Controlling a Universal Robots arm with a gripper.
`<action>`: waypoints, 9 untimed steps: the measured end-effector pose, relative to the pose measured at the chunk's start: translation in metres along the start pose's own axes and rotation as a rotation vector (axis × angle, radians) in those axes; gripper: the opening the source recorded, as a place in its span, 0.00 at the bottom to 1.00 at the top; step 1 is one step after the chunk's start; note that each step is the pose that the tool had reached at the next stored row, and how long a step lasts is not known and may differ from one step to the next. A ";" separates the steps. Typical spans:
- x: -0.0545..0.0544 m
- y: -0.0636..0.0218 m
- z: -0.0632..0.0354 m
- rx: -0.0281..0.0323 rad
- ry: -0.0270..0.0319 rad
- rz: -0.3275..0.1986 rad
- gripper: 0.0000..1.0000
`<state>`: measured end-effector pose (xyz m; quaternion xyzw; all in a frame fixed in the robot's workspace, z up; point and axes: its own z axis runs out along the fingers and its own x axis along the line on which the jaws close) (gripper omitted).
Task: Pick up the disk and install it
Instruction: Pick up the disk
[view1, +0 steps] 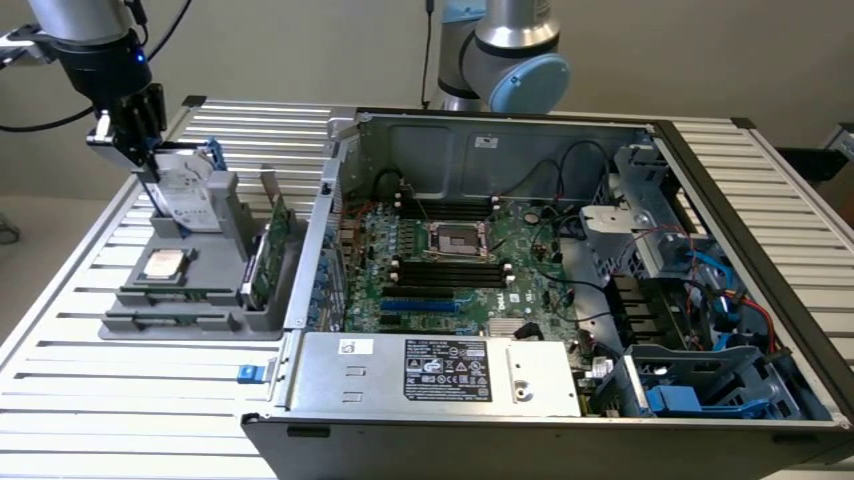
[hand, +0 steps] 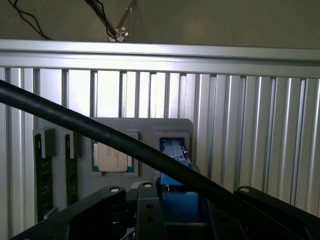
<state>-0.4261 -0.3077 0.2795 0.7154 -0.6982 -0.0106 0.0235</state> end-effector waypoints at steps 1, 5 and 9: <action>0.000 0.0000 0.0000 0.0005 0.0000 0.000 0.33; 0.000 0.0000 0.0000 0.0032 0.0001 0.000 0.33; 0.000 0.0000 0.0000 0.0050 0.0001 0.000 0.33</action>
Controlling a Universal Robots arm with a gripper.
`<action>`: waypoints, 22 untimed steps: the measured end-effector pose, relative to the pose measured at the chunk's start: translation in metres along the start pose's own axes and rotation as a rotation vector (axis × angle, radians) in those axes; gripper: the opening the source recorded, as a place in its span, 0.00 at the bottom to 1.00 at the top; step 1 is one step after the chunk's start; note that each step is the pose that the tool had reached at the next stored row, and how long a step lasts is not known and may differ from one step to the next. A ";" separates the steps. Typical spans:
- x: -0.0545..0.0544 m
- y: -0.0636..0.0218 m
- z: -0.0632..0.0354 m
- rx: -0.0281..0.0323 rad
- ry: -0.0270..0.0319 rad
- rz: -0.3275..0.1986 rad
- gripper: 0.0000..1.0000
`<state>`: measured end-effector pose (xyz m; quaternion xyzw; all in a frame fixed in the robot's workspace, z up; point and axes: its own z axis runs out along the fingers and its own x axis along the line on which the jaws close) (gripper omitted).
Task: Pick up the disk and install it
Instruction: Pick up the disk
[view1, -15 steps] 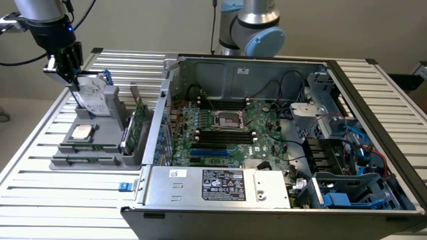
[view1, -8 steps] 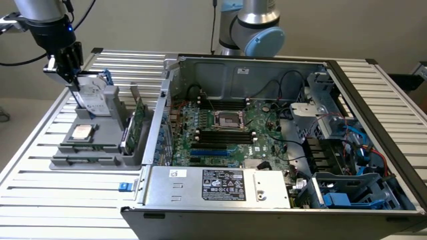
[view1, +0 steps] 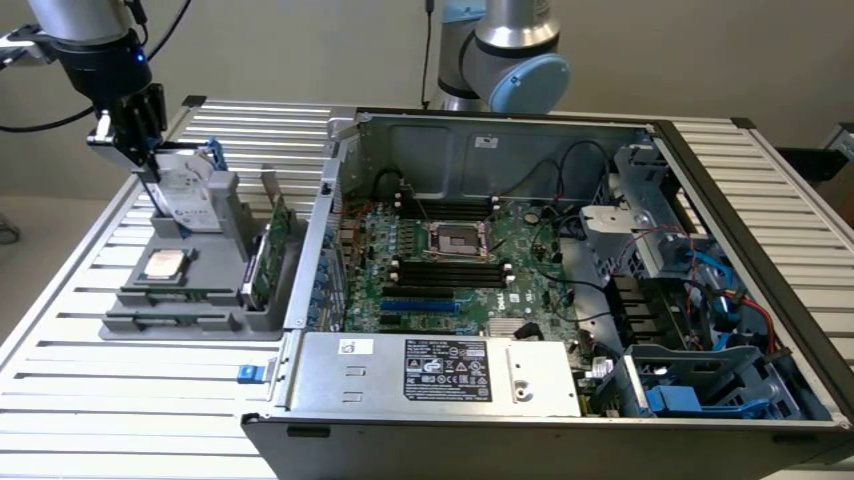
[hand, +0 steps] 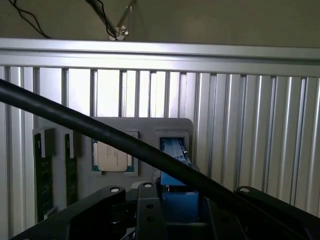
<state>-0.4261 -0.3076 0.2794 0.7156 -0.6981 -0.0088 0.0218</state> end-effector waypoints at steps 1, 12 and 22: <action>0.000 0.0000 0.0000 0.0002 0.0000 0.000 0.33; 0.000 0.0000 -0.0001 0.0008 0.0000 0.000 0.33; 0.000 0.0003 -0.0058 0.0006 0.0001 -0.001 0.33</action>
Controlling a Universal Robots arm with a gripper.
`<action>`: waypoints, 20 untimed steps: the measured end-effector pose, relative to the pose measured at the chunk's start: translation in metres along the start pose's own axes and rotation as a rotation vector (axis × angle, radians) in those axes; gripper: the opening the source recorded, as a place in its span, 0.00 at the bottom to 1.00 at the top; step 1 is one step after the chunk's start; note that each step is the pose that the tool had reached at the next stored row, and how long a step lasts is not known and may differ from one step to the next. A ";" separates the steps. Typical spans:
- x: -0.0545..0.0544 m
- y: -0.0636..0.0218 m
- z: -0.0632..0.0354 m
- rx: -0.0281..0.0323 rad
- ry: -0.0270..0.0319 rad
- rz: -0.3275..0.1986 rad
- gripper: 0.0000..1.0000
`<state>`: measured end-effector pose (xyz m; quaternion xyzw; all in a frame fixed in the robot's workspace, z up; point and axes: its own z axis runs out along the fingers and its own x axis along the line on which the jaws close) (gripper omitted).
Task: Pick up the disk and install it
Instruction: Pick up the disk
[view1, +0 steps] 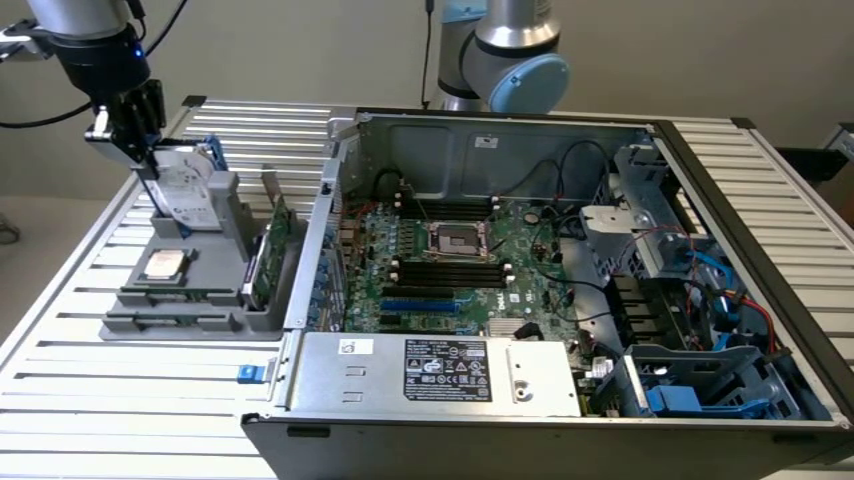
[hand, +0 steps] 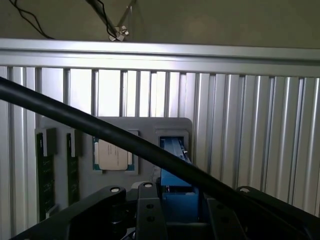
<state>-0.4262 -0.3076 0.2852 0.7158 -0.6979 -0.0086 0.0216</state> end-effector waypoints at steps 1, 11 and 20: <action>0.000 0.0000 -0.0009 0.0002 0.0000 0.000 0.33; 0.000 0.0007 -0.0158 0.0001 0.0000 0.000 0.33; 0.001 0.0017 -0.0401 0.0001 0.0000 0.000 0.33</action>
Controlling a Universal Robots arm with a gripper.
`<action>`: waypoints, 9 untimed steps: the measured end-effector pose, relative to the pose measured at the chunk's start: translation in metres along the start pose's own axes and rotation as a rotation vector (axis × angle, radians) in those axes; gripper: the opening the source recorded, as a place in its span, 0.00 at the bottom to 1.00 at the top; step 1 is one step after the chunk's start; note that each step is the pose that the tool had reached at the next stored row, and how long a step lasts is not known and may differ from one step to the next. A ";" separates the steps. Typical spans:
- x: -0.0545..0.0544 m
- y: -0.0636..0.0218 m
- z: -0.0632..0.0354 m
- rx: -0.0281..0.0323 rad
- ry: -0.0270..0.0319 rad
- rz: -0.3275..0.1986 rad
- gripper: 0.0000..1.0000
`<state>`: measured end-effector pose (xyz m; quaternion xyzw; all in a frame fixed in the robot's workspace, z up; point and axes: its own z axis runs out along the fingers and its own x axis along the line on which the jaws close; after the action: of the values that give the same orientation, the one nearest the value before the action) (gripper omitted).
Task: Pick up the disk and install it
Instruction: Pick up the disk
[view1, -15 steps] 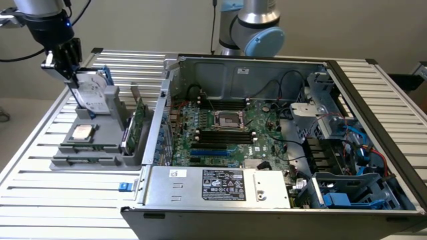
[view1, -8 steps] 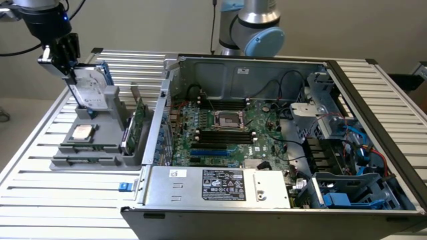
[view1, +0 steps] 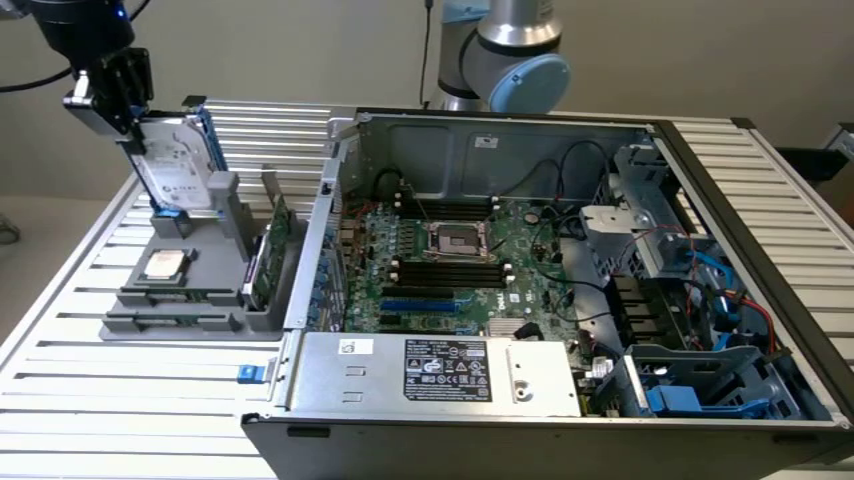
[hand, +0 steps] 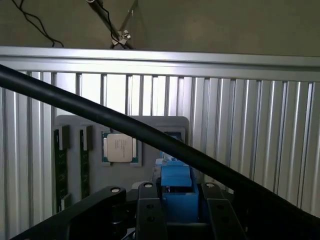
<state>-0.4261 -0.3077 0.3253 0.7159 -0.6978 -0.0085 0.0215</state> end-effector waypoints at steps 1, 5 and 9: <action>0.000 0.0002 -0.0039 0.0001 0.0000 0.000 0.33; 0.000 0.0009 -0.0200 -0.0001 0.0000 0.000 0.33; 0.001 0.0016 -0.0380 0.0000 -0.0001 0.000 0.33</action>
<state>-0.4261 -0.3076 0.3633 0.7158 -0.6979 -0.0085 0.0215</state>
